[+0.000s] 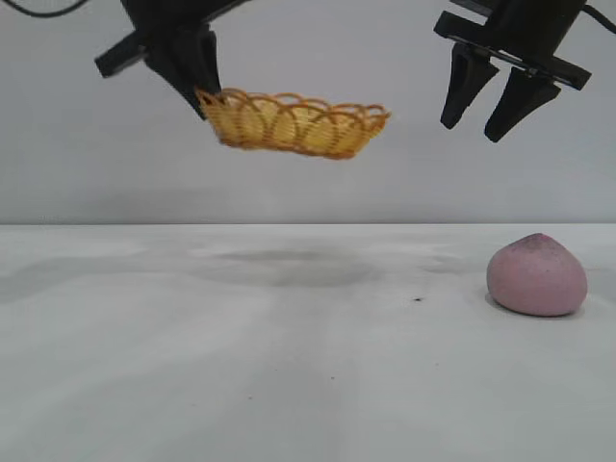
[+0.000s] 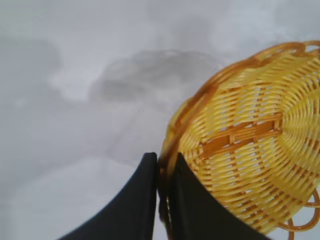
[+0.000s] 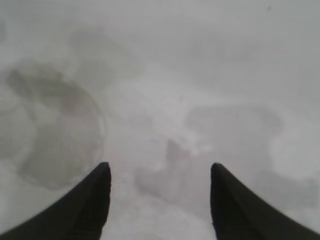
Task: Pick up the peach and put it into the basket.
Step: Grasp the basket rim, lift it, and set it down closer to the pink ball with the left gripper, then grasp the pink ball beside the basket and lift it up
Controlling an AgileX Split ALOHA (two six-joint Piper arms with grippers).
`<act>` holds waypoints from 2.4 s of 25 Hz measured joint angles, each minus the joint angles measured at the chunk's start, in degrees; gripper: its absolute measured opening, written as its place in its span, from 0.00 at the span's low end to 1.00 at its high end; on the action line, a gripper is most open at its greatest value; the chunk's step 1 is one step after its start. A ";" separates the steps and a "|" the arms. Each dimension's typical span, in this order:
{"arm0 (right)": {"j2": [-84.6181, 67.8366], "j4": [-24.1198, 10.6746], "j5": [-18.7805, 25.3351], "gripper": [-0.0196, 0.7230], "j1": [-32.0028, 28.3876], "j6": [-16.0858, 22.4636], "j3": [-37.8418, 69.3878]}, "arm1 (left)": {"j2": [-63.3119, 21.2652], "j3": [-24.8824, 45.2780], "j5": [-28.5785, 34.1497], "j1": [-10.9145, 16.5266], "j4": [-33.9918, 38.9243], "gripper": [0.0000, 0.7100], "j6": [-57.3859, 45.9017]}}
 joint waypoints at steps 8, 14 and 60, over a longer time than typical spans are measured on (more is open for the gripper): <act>0.00 0.00 -0.80 0.58 0.00 -0.04 0.00 | -6.95 23.60 -10.35 -0.31 -5.29 0.00 0.00; 0.00 0.00 -1.72 0.58 0.00 -0.04 0.00 | -8.25 35.06 -20.94 -0.45 -17.66 0.00 5.04; 0.00 0.26 -0.85 0.58 0.00 -0.14 0.00 | -12.36 18.82 -1.13 -4.24 23.32 0.75 6.19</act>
